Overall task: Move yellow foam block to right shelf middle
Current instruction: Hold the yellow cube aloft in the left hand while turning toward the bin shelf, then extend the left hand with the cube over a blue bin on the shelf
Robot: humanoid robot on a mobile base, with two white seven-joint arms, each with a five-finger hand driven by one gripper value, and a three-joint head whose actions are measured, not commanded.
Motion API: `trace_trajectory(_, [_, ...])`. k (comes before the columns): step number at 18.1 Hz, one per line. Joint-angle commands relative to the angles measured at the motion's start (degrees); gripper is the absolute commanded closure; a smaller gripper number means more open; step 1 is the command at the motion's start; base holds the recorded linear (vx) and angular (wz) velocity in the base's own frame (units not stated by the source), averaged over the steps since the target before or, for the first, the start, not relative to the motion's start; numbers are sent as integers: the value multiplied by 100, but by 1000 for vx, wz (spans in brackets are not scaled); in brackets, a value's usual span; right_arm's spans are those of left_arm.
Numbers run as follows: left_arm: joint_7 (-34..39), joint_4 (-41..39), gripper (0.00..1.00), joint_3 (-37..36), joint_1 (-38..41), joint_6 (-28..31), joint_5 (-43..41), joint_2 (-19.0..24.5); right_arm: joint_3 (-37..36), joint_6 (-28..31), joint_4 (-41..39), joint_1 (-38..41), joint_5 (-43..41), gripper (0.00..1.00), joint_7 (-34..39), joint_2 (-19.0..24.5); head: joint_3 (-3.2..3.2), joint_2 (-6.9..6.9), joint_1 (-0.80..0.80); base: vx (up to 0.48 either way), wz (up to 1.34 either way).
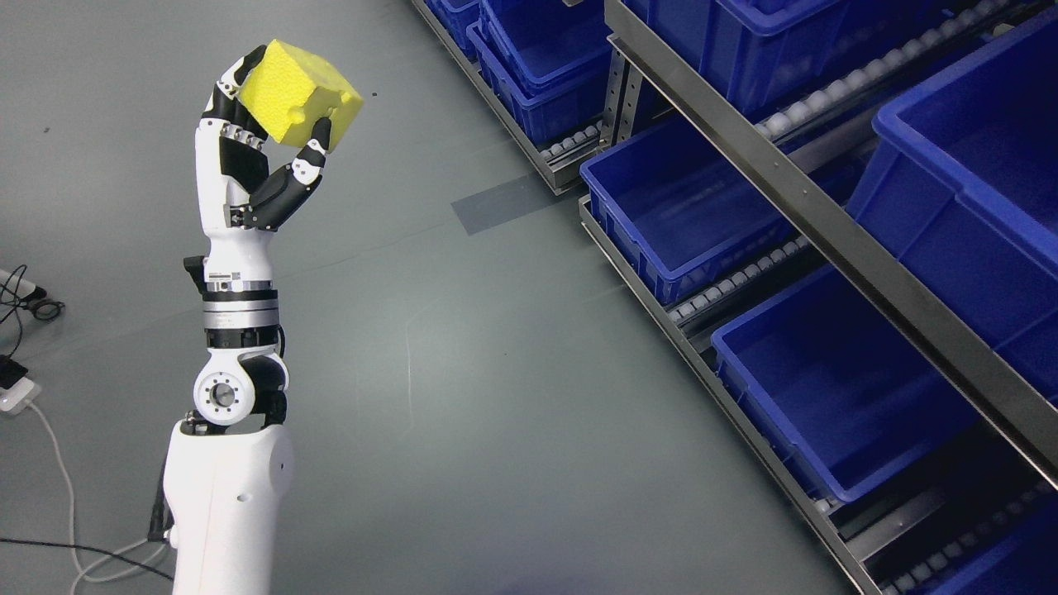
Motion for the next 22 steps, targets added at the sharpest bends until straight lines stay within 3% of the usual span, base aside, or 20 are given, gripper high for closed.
trace_trajectory(1, [0,-71,66,-390,4,-13,0,100,0,4,-100,-8,0,0,4,-100,0,0,0,283,-109])
trace_trajectory(9, [-9,-149,66,-591,4,-100,0,100,0,4,-100,-8,0,0,4,-100,0,0,0,214,-366])
trace_trajectory(16, [-237,-967,66,-1698,-250,-83,9,100,0,4,-100,-8,0,0,4,-100,0,0,0,151,-669])
trace_trajectory(22, [-237,-1407,67,-1936,-742,170,9,100,0,4,-100,-8,0,0,4,-100,0,1,0,93,-622])
